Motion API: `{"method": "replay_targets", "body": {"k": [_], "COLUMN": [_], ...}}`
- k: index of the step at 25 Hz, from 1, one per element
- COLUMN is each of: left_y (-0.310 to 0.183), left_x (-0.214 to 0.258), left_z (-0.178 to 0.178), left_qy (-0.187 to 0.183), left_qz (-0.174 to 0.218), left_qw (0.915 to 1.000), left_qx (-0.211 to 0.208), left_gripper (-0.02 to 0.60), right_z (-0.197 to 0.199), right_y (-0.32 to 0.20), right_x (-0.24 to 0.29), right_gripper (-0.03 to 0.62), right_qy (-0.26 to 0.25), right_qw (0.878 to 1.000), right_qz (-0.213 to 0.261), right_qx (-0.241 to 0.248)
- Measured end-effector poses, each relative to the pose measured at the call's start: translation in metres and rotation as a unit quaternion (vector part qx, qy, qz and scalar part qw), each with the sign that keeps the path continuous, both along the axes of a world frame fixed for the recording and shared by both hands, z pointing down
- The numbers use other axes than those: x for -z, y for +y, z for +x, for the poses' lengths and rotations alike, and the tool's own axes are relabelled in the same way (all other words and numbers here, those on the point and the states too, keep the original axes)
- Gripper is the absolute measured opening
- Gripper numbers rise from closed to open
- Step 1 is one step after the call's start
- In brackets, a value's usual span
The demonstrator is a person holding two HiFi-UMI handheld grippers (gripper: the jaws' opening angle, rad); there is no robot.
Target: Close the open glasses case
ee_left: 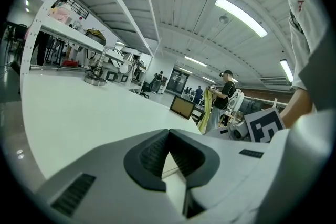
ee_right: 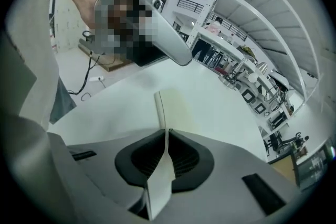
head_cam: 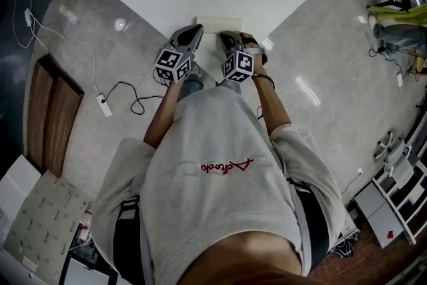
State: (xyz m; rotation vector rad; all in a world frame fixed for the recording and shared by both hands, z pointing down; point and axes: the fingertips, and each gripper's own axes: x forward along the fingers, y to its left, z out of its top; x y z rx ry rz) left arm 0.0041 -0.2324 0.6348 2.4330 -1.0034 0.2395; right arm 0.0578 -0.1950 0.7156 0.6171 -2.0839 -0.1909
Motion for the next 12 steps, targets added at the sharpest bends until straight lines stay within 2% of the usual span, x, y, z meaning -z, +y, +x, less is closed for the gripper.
{"method": "replay_targets", "body": {"k": [4,12], "left_y": [-0.001,-0.011], "left_x": [0.002,0.021], "left_z": [0.0,0.011], "left_qy": [0.002,0.006], "left_qz": [0.006,0.031], "left_qw": [1.0,0.9993], "left_qx": [-0.003,-0.019], "left_gripper": [0.028,0.028], "right_z": [-0.002,0.001], "right_y": [-0.002,-0.029], "right_x": [0.009,0.042], "right_gripper": [0.046,0.029], "right_qy": [-0.021,-0.026], "right_qw": [1.0,0.997], "right_qz": [0.004,0.056], "right_qx": [-0.013,-0.037]}}
